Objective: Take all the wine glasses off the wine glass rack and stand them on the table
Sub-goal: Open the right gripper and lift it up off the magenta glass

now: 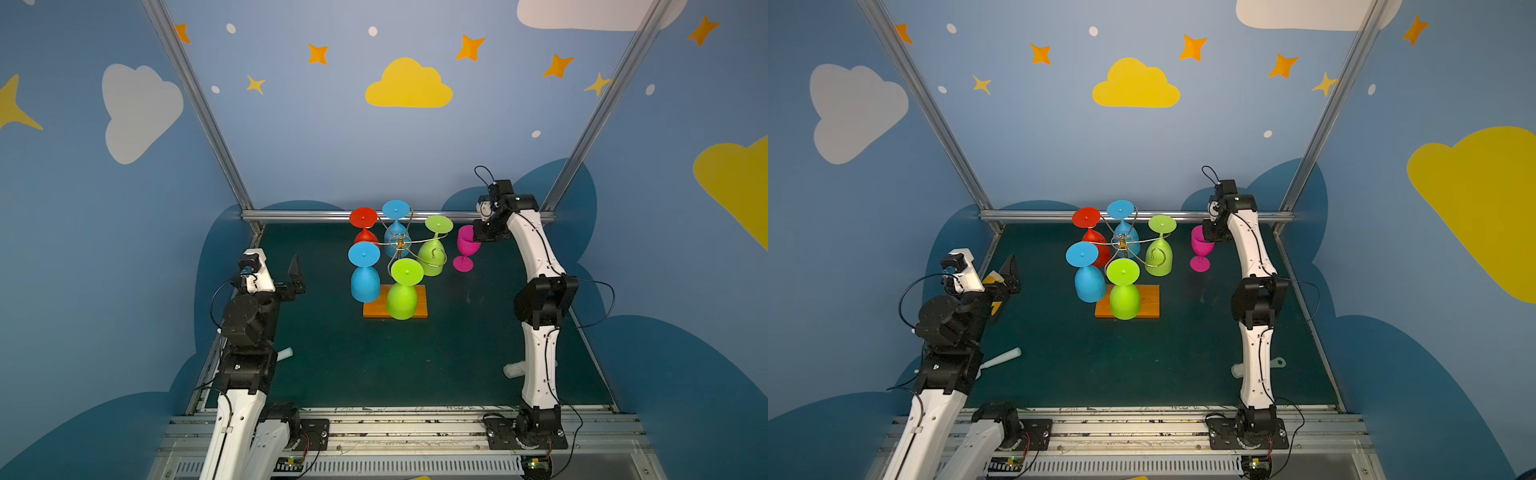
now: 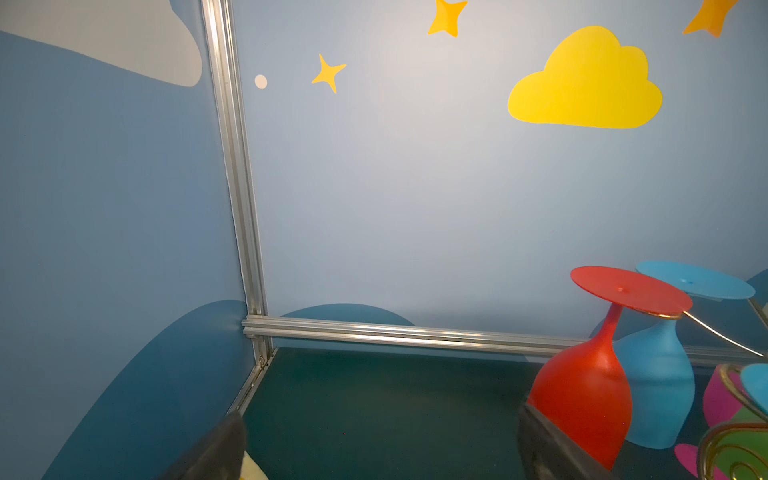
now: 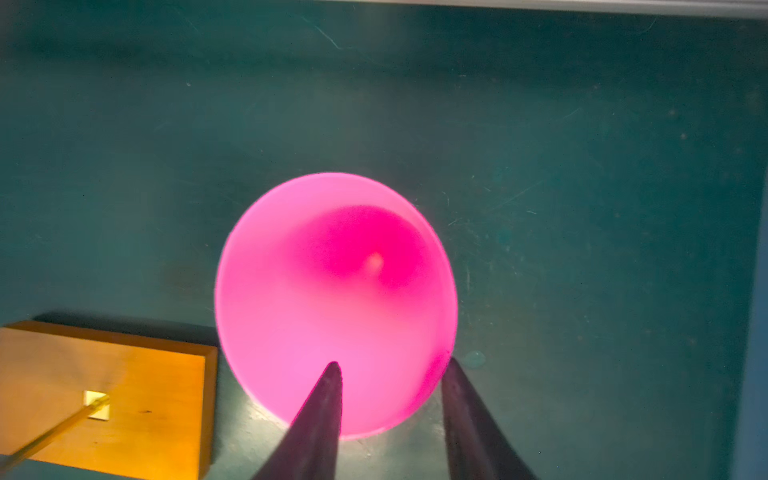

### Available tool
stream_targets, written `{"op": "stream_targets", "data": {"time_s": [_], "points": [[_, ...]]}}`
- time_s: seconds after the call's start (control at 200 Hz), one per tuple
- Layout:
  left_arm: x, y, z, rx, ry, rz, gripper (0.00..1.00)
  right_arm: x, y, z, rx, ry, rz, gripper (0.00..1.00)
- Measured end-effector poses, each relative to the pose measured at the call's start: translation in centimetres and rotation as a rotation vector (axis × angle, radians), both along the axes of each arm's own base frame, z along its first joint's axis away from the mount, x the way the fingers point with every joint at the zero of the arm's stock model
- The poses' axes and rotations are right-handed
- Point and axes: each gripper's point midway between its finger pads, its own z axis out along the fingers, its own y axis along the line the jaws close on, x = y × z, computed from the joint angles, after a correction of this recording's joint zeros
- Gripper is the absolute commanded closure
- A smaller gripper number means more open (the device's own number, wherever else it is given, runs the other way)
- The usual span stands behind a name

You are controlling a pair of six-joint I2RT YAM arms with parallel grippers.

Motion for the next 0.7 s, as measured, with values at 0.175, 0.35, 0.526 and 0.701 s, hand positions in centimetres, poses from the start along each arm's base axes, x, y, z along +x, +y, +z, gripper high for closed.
{"op": "stream_targets", "data": {"time_s": [0.175,0.35,0.526,0.701], "points": [[0.0,0.0,0.0,0.000,0.000,0.000,0.00,0.5,0.0,1.7,0.090,-0.041,-0.026,0.48],[0.0,0.0,0.1,0.000,-0.002,0.000,0.00,0.4,-0.2,5.1,0.178,-0.111,-0.049,0.46],[-0.1,0.0,0.1,0.000,-0.005,0.000,0.00,-0.5,-0.4,7.9,0.285,-0.148,-0.071,0.48],[-0.2,0.0,0.2,-0.004,-0.007,0.000,0.00,-3.3,-0.3,10.7,0.387,-0.176,-0.090,0.49]]}}
